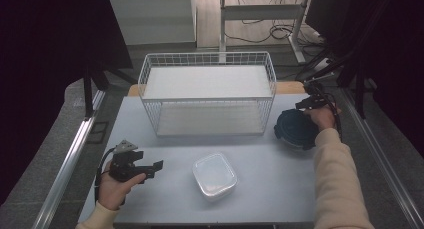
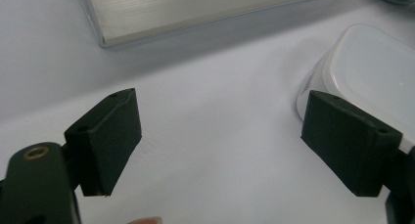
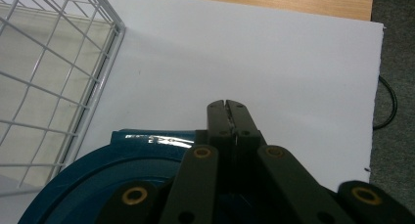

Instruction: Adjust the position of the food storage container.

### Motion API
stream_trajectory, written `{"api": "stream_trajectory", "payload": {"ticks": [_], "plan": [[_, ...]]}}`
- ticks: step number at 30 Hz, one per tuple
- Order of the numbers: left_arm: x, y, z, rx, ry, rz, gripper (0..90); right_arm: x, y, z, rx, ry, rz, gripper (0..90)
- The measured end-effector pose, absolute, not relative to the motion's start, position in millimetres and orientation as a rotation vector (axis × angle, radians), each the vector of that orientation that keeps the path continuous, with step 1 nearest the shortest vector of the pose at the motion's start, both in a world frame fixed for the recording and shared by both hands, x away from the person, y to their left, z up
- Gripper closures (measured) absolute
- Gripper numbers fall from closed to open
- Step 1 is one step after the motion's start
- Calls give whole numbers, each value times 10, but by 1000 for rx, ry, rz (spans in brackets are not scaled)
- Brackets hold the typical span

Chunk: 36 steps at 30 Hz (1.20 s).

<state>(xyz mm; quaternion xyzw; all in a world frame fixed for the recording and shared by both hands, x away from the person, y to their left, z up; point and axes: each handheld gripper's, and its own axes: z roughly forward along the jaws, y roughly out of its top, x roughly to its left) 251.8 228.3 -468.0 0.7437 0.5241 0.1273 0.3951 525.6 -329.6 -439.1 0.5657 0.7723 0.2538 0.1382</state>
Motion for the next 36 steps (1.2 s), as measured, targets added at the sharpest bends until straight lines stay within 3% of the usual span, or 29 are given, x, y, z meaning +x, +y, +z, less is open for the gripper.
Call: {"api": "stream_trajectory", "payload": {"ticks": [14,36], "plan": [[2516,2274,-4712,1902,1335,329,148,5202,-3273,-4380,1607,2276,703,900],[2472,2232,-4673,1903,1311,321,148,4760,-3172,-4394,1604,2311,737,900]]}}
